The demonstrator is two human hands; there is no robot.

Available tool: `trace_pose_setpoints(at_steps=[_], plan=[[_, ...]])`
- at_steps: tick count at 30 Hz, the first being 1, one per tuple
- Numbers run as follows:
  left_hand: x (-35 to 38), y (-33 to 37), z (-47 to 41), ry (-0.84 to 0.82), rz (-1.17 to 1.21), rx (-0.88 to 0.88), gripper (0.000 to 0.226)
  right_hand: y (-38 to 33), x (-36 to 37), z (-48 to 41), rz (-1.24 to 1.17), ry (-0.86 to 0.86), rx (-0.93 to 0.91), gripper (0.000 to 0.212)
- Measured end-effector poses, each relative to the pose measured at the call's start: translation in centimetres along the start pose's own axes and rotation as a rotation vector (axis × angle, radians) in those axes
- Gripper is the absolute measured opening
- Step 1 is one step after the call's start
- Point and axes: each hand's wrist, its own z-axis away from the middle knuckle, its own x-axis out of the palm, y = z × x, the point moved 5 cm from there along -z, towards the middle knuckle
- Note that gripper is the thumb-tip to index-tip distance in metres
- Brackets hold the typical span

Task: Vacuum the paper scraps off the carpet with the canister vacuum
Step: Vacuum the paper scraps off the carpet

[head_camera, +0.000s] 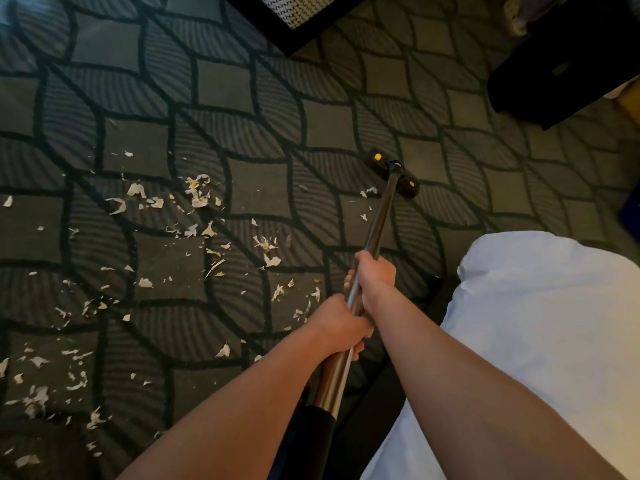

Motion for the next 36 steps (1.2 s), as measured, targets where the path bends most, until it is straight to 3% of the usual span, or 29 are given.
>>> trace_pose_setpoints(at_steps=[11, 22, 36], plan=[[0.9, 2.1, -6.2, 0.003, 0.003, -0.075, 0.016, -0.8, 0.0, -6.2, 0.027, -0.036, 0.104, 0.032], [0.6, -1.8, -2.8, 0.016, 0.007, -0.127, 0.02, 2.7, 0.6, -2.4, 0.045, -0.082, 0.144, 0.02], [-0.2, -9.3, 1.1, -0.058, 0.008, -0.187, 0.024, 8.9, 1.3, 3.2, 0.08, -0.034, 0.147, 0.027]])
